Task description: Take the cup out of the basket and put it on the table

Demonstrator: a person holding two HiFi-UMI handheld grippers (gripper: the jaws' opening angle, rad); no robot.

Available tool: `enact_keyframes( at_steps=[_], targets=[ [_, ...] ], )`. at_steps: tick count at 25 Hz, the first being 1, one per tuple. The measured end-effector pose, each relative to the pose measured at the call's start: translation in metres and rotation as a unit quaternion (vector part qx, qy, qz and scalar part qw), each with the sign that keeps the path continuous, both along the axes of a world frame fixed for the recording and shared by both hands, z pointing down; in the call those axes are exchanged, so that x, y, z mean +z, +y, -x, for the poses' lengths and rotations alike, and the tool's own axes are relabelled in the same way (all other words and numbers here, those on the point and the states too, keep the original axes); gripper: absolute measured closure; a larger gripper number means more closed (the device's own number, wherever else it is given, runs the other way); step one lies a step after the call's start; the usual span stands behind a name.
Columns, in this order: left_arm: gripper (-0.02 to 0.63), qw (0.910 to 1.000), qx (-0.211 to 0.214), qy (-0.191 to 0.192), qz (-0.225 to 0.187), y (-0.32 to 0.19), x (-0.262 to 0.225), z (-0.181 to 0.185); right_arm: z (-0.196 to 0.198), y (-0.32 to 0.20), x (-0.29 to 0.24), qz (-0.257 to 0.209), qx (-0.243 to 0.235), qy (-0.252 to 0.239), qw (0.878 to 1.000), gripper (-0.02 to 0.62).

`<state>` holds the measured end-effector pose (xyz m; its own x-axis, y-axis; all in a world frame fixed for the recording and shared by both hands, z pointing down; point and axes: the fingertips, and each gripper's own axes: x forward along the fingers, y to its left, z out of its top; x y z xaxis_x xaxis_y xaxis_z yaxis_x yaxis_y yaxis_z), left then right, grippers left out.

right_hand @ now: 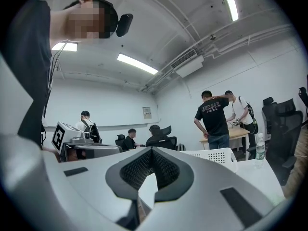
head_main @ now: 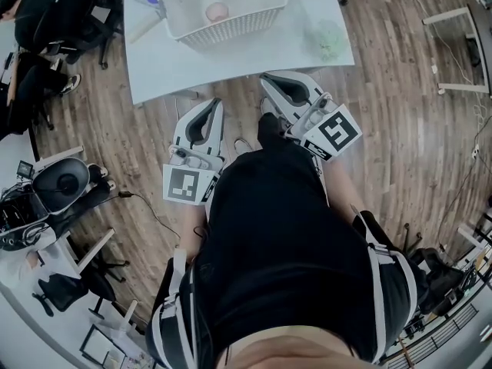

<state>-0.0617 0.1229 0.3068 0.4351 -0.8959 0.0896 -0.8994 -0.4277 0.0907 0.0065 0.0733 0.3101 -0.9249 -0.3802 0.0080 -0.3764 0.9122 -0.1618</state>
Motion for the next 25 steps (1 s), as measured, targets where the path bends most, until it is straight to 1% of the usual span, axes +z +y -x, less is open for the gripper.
enact_keyframes(
  at_steps=[10,14,20,25],
  targets=[
    [0.586,0.9993,-0.030,0.019,0.009,-0.056,-0.001,0.002,0.002,-0.055,0.006,0.006,-0.024,-0.002,1.000,0.577],
    [0.586,0.9984,-0.043,0.032,0.014,-0.077,-0.004,0.002,0.002,-0.078,0.003,0.003,-0.035,-0.004,0.999,0.577],
    [0.586,0.9983,-0.050,0.031,0.009,-0.105,-0.003,-0.006,0.000,-0.108,0.005,-0.001,-0.051,-0.001,0.999,0.577],
    [0.586,0.9973,-0.067,0.030,0.005,-0.150,0.011,0.002,0.007,-0.151,0.023,0.004,-0.063,0.009,0.998,0.577]
  ],
)
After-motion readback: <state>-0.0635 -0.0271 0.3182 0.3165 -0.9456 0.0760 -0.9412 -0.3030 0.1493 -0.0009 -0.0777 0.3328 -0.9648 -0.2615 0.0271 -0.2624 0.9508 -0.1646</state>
